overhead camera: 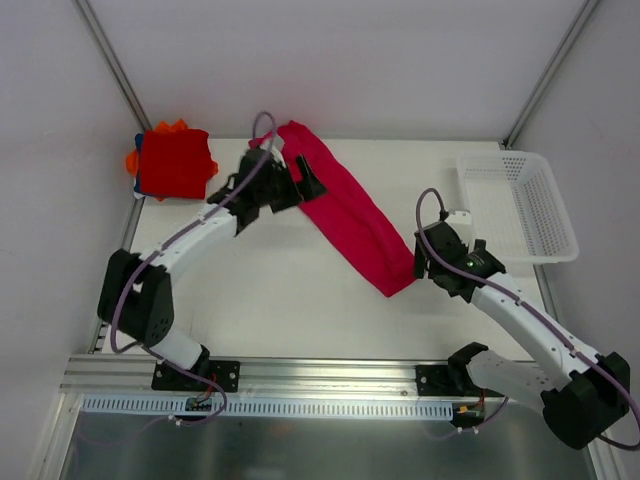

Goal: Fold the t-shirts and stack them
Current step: Fold the tshirt

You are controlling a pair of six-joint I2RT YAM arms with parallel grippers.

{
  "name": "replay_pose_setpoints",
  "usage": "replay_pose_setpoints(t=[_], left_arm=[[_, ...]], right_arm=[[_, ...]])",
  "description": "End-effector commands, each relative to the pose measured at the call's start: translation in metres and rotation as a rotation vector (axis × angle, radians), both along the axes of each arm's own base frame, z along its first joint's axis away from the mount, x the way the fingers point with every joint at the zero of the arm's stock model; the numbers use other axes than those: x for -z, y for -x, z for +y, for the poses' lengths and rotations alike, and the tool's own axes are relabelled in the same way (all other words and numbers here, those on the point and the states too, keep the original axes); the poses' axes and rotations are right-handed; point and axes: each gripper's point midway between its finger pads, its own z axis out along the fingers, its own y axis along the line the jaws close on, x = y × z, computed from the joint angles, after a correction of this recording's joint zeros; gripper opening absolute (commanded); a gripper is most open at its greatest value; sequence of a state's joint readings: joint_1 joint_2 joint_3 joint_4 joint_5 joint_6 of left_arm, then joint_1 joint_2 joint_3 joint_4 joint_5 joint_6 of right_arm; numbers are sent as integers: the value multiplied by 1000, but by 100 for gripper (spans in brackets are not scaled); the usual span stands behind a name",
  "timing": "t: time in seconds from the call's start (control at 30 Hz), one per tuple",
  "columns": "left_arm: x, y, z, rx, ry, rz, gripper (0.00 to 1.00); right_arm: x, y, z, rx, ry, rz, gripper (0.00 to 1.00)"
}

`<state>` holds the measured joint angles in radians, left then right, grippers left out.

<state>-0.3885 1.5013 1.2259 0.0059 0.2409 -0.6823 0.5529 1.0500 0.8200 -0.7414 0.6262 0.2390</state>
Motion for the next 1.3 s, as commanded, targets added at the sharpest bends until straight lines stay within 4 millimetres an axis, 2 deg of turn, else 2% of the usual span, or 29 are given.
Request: replay_pose_setpoints(t=[0.0, 0.03, 0.07, 0.13, 0.17, 0.3, 0.37, 0.57, 0.6, 0.63, 0.7, 0.73, 0.83, 0.93, 1.0, 1.07, 1.1, 1.13, 1.17, 1.2, 1.23, 1.27], left_arm=[[143, 49, -12, -74, -194, 355, 99], [154, 59, -19, -83, -211, 376, 99], [170, 80, -38, -50, -247, 402, 99], [185, 85, -51, -94, -275, 417, 99], [188, 96, -68, -65, -280, 419, 99], [193, 109, -102, -63, -260, 436, 99], [194, 110, -114, -76, -254, 434, 99], [214, 135, -155, -92, -234, 477, 99], [214, 142, -166, -78, -222, 482, 99], [224, 146, -170, -81, -233, 498, 99], [224, 151, -184, -87, -200, 515, 99], [233, 160, -191, -85, -210, 523, 99], [239, 170, -209, -75, -210, 518, 99], [246, 173, -214, -84, -215, 516, 99], [248, 174, -210, -95, -222, 512, 97], [247, 174, -206, -104, -220, 509, 78], [248, 174, -202, -110, -228, 504, 64], [243, 174, -200, -110, -222, 496, 30], [241, 174, -198, -114, -223, 490, 16], [240, 176, -193, -114, -228, 488, 5], [239, 176, -190, -118, -232, 484, 0], [240, 177, -187, -120, -236, 482, 0]], right_arm=[[-5, 14, -4, 9, -32, -12, 99], [-6, 16, -5, 13, -38, -19, 99], [-8, 19, -7, 19, -47, -26, 99], [-9, 24, -7, 18, -64, -25, 99], [-11, 26, -8, 21, -73, -37, 99], [-17, 33, -11, 28, -97, -60, 100], [-17, 36, -13, 31, -98, -61, 99], [-16, 42, -18, 41, -97, -67, 100], [-16, 42, -18, 41, -100, -70, 99], [-17, 42, -18, 40, -103, -73, 100], [-17, 43, -18, 38, -105, -73, 100], [-17, 43, -18, 41, -105, -72, 99], [-16, 44, -18, 39, -108, -73, 99], [-18, 44, -18, 38, -113, -83, 99], [-18, 44, -18, 40, -110, -90, 99], [-18, 44, -19, 40, -105, -90, 99], [-17, 44, -19, 41, -102, -87, 100], [-17, 44, -20, 43, -98, -88, 100], [-16, 44, -19, 44, -92, -82, 100], [-16, 43, -20, 46, -90, -81, 99], [-15, 44, -21, 48, -83, -76, 99], [-14, 43, -20, 50, -80, -72, 99]])
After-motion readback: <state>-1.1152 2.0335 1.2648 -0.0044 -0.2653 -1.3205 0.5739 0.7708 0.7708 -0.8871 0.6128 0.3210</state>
